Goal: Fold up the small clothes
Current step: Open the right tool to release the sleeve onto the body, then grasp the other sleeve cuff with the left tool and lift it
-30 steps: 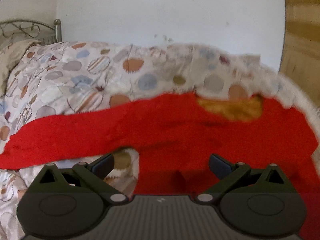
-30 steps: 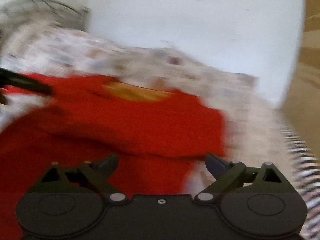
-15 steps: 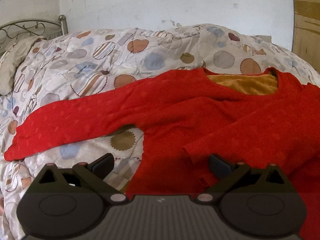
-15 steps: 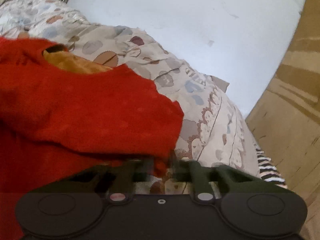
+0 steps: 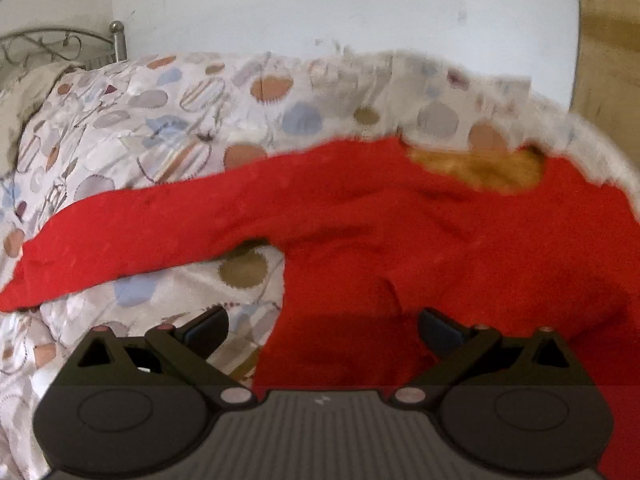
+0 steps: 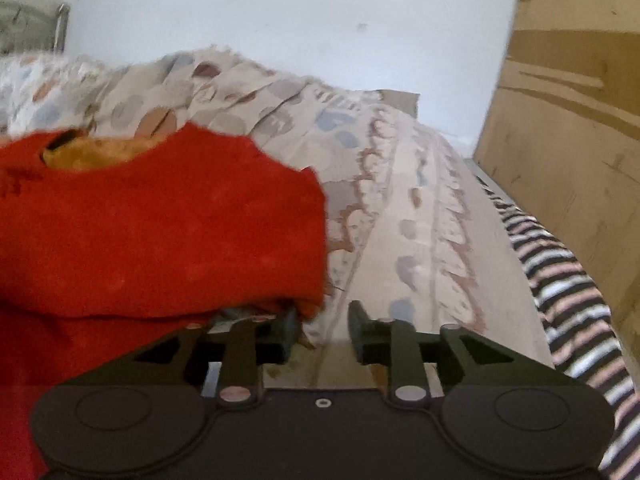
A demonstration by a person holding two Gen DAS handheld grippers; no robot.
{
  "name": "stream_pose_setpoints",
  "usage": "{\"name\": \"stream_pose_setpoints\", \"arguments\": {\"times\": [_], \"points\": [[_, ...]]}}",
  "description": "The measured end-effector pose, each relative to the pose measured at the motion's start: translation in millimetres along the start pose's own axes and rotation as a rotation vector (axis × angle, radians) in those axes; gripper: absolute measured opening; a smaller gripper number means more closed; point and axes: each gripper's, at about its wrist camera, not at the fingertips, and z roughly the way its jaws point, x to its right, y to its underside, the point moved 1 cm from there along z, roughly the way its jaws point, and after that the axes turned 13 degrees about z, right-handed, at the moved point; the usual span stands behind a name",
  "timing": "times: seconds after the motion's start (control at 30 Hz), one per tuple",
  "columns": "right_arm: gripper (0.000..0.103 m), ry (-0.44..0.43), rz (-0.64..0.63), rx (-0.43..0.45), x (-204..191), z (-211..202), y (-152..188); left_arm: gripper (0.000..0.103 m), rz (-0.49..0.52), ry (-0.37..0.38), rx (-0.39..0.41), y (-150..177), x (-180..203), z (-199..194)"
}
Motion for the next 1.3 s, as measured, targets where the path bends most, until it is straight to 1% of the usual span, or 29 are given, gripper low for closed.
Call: {"name": "stream_pose_setpoints", "arguments": {"times": [0.03, 0.07, 0.1, 0.13, 0.17, 0.23, 0.3, 0.4, 0.43, 0.5, 0.57, 0.63, 0.7, 0.73, 0.77, 0.83, 0.9, 0.93, 1.0, 1.07, 1.1, 1.13, 1.17, 1.2, 1.23, 1.27, 1.3], "points": [[0.035, -0.002, 0.014, 0.017, 3, -10, 0, 0.103, -0.018, 0.016, 0.032, 1, -7, -9], [0.045, -0.002, 0.024, 0.043, 6, -19, 0, 0.103, -0.033, 0.018, 0.051, 2, -15, -17], [0.058, -0.004, 0.035, 0.065, 8, -25, -1, 0.103, -0.042, 0.011, 0.054, 2, -21, -23], [0.064, -0.009, 0.053, 0.087, 9, -29, -2, 0.103, -0.049, -0.005, 0.048, 1, -29, -29], [0.067, -0.021, 0.068, 0.106, 9, -30, -6, 0.103, -0.054, -0.034, 0.033, 0, -38, -34], [0.069, -0.032, 0.073, 0.120, 5, -24, -15, 0.103, -0.064, -0.097, 0.007, 1, -60, -43], [0.069, -0.027, 0.081, 0.131, -3, -10, -24, 0.103, -0.087, -0.125, 0.008, 6, -85, -50], [0.069, -0.031, 0.134, 0.107, -12, 18, -34, 0.103, -0.142, -0.170, -0.007, 20, -130, -54], [0.069, -0.023, 0.141, 0.101, -15, 28, -36, 0.103, -0.168, -0.184, -0.013, 27, -148, -52], [0.070, 0.034, 0.134, 0.107, -19, 49, -40, 0.103, -0.207, -0.215, -0.012, 39, -175, -48], [0.072, 0.079, 0.130, 0.075, -21, 70, -41, 0.103, -0.241, -0.262, -0.005, 52, -201, -42], [0.072, 0.073, 0.153, 0.055, -19, 78, -40, 0.103, -0.292, -0.297, 0.003, 63, -224, -36], [0.075, 0.072, 0.142, 0.071, -19, 72, -40, 0.103, -0.371, -0.318, 0.017, 74, -246, -31], [0.076, 0.077, 0.142, 0.083, -19, 66, -40, 0.103, -0.426, -0.319, 0.025, 80, -260, -28], [0.079, 0.079, 0.154, 0.093, -17, 56, -39, 0.103, -0.478, -0.310, 0.030, 84, -270, -25], [0.087, 0.043, 0.173, 0.103, -15, 35, -35, 0.103, -0.577, -0.280, 0.043, 93, -291, -19], [0.099, -0.013, 0.191, 0.117, -14, 6, -28, 0.103, -0.685, -0.252, 0.067, 102, -308, -14], [0.100, -0.042, 0.197, 0.128, -15, -11, -23, 0.102, -0.746, -0.244, 0.076, 108, -317, -9], [0.101, -0.066, 0.200, 0.133, -14, -36, -15, 0.101, -0.834, -0.239, 0.078, 117, -330, -1], [0.101, -0.082, 0.192, 0.139, -16, -63, -3, 0.091, -0.935, -0.239, 0.086, 127, -340, 7], [0.102, -0.086, 0.187, 0.144, -18, -74, 2, 0.088, -0.980, -0.238, 0.089, 132, -344, 10], [0.102, -0.086, 0.185, 0.143, -19, -84, 8, 0.078, -1.022, -0.240, 0.098, 137, -348, 14], [0.102, -0.087, 0.182, 0.137, -21, -95, 15, 0.065, -1.060, -0.261, 0.101, 141, -352, 17], [0.102, -0.089, 0.178, 0.138, -22, -104, 21, 0.060, -1.087, -0.282, 0.094, 144, -355, 20], [0.102, -0.090, 0.176, 0.140, -23, -110, 26, 0.047, -1.107, -0.289, 0.099, 147, -359, 22], [0.102, -0.096, 0.171, 0.138, -25, -117, 32, 0.031, -1.120, -0.299, 0.107, 150, -361, 24], [0.102, -0.100, 0.160, 0.136, -27, -123, 36, 0.027, -1.127, -0.308, 0.105, 151, -363, 25]]}}
